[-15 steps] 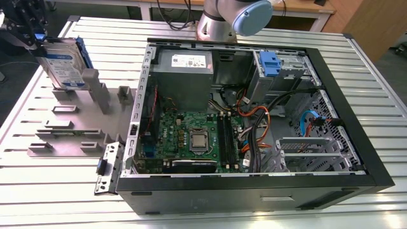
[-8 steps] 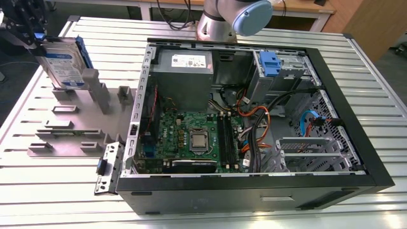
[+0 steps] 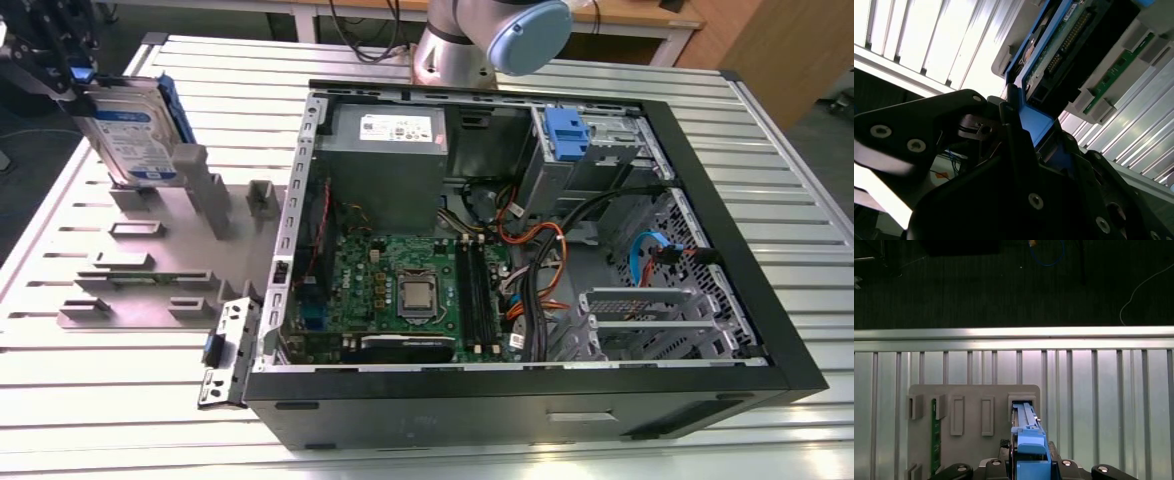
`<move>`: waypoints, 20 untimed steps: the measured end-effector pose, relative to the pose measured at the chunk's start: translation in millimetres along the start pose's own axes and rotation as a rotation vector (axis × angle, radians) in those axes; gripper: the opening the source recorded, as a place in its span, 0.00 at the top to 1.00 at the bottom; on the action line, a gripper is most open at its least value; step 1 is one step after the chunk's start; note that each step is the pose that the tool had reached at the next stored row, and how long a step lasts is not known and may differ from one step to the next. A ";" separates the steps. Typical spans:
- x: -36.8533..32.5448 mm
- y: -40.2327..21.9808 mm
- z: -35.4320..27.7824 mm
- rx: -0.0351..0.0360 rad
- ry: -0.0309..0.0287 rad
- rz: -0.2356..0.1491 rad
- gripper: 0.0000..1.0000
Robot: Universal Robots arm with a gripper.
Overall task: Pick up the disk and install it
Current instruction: 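Pick up the disk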
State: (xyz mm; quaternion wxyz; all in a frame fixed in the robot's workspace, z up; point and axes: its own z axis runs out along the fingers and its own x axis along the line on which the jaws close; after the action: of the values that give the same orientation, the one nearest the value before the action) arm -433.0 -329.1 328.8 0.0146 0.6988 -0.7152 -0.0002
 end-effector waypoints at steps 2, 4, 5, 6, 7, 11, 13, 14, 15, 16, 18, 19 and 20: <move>0.0 0.0 -0.2 0.0000 0.0000 0.000 0.64; 0.0 0.0 -0.3 0.0000 0.0000 0.000 0.64; 0.0 0.0 -0.3 0.0000 0.0000 0.000 0.64; 0.0 0.1 -2.0 0.0000 0.0000 0.000 0.64; 0.2 0.2 -7.8 0.0000 0.0000 0.000 0.64; 0.2 0.2 -8.1 -0.0001 0.0000 0.000 0.64; 0.2 0.2 -8.2 -0.0001 0.0000 0.000 0.64; 0.2 0.2 -8.5 -0.0001 0.0000 0.000 0.64; 0.2 0.2 -9.0 -0.0003 0.0001 0.000 0.64; 0.2 0.2 -9.8 -0.0005 0.0002 0.000 0.64; 0.2 0.2 -11.4 -0.0001 0.0001 0.000 0.64; 0.3 0.3 -12.5 -0.0001 0.0001 0.000 0.64; 0.3 0.3 -13.4 -0.0001 0.0001 0.000 0.64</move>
State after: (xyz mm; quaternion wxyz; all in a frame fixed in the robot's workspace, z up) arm -433.0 -329.1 342.2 0.0146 0.6988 -0.7152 -0.0002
